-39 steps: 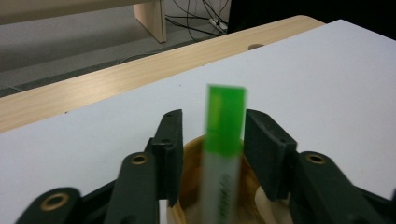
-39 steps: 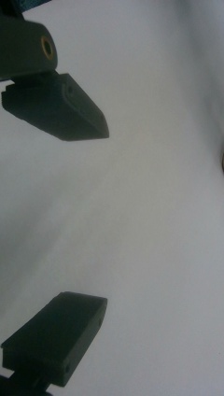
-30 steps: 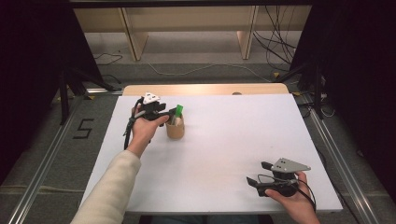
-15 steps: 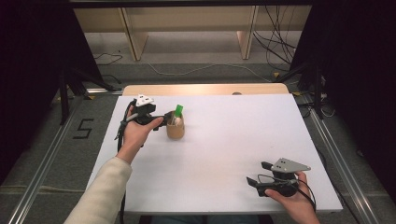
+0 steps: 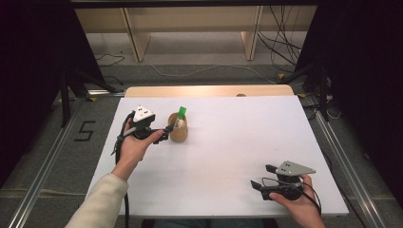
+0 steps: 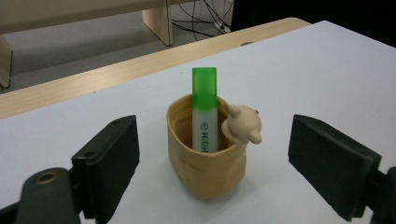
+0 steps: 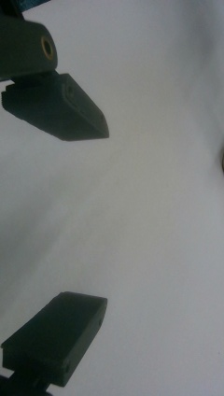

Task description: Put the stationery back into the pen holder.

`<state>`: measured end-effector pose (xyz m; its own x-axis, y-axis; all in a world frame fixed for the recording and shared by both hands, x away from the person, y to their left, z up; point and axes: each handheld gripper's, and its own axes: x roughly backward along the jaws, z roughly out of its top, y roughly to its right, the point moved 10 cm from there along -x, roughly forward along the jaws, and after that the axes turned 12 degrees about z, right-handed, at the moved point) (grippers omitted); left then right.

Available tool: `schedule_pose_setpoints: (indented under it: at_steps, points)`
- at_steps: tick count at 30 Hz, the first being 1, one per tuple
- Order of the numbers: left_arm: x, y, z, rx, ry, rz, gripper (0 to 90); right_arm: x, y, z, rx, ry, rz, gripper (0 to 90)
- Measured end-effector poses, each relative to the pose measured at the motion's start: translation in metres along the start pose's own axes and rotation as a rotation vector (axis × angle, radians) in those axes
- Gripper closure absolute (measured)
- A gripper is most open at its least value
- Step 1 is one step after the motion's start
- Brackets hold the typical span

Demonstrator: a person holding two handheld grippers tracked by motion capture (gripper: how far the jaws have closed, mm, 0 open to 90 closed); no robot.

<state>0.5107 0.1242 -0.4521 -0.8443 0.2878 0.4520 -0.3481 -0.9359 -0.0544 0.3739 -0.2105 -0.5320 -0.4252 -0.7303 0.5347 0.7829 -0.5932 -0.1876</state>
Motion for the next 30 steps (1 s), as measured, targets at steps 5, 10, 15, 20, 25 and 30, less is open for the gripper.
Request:
schedule_pose_setpoints:
  at_steps: [5,10,15,20,25,30]
  points:
    - [0.007,0.007,-0.006,-0.018,-0.003,-0.012,16.5,0.000,-0.001,0.000,-0.003,0.000,0.001,16.6]
    - [0.012,0.014,-0.015,-0.036,-0.010,-0.028,16.7,0.000,0.000,0.000,0.003,0.002,0.002,16.6]
    - [0.017,0.021,-0.023,-0.049,-0.016,-0.042,16.7,0.000,0.000,0.000,0.003,0.002,0.002,16.6]
    - [0.023,0.027,-0.031,-0.069,-0.022,-0.058,16.8,0.000,-0.001,0.000,0.002,0.002,0.002,16.5]
    - [0.031,0.033,-0.039,-0.075,-0.027,-0.069,16.9,0.000,-0.001,0.000,0.002,0.000,0.003,16.5]
    - [0.038,0.039,-0.046,-0.090,-0.032,-0.084,17.0,0.000,-0.001,0.000,0.001,0.001,0.003,16.6]
